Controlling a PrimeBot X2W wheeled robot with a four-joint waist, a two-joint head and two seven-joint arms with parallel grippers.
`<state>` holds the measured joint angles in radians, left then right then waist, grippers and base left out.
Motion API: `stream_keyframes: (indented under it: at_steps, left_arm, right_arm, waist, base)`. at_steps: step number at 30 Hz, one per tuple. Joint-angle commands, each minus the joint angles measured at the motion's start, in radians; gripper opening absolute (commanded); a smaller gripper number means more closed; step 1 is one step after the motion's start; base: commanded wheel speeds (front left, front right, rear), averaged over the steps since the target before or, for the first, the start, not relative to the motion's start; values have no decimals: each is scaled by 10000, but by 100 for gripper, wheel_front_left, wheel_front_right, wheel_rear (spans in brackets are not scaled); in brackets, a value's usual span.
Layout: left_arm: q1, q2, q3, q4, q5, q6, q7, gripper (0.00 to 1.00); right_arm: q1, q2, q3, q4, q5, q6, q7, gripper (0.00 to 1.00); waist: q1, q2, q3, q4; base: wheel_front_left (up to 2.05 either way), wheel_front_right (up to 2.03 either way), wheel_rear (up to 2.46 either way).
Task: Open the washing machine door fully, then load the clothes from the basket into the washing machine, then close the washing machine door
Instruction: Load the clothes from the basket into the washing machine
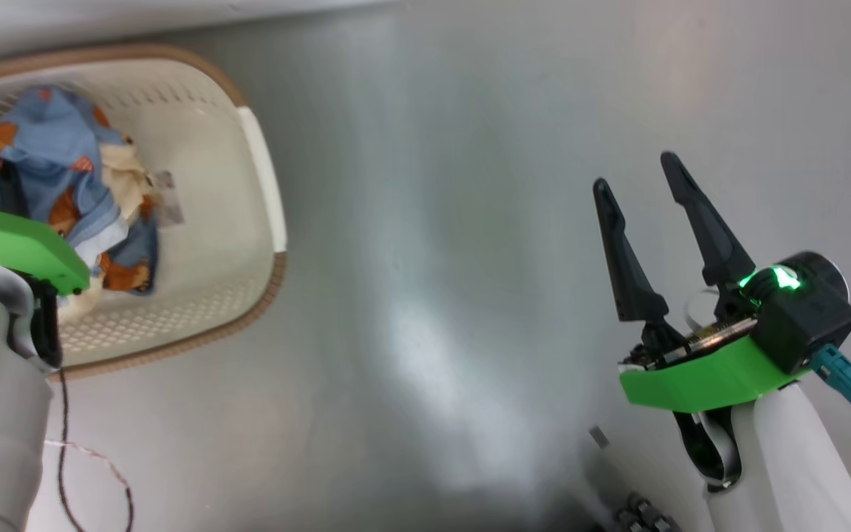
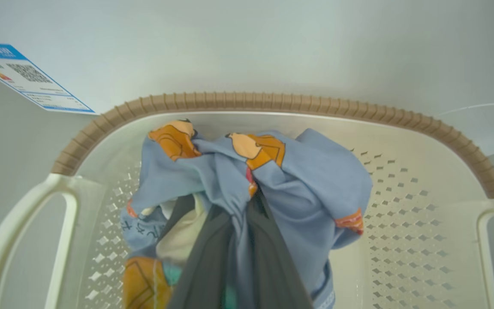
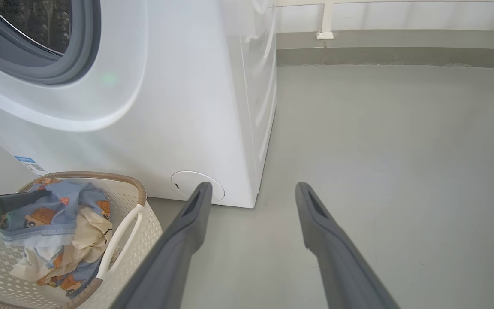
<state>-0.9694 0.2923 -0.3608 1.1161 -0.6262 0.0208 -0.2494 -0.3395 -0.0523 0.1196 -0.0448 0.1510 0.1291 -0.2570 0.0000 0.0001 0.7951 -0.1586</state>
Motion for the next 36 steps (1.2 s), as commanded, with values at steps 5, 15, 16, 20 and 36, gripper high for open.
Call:
stream_keyframes:
  at_steps: [5,15,16,20,36]
  left_arm:
    - [1894,396,1152,-2728,556,714,-121,0]
    - [5363,-395,2370,-6929,1959,1420,-123,0]
    - [5610,-461,2444,-7216,2053,1431,-123,0]
    - [6482,-682,2642,-8232,2393,1360,-123,0]
    - [8854,-609,2310,-10573,3130,1476,248,0]
  right_arm:
    - [749,20,21,36,-389,16,-46,100]
    - [1421,20,-368,158,-650,16,296,100]
    - [1505,20,-400,146,-657,16,343,100]
    - [1830,20,-401,102,-758,16,538,100]
    - [2986,19,-390,-130,-759,16,1169,100]
  waist:
    - [0,-1,-1588,794]
    - [0,-1,-3364,1233]
    - [0,-1,-3538,1276]
    - [0,-1,-4247,1449]
    - [0,-1,-6484,1963]
  base:
    - [0,0,0]
    - [0,0,0]
    - [0,0,0]
    - [0,0,0]
    - [0,0,0]
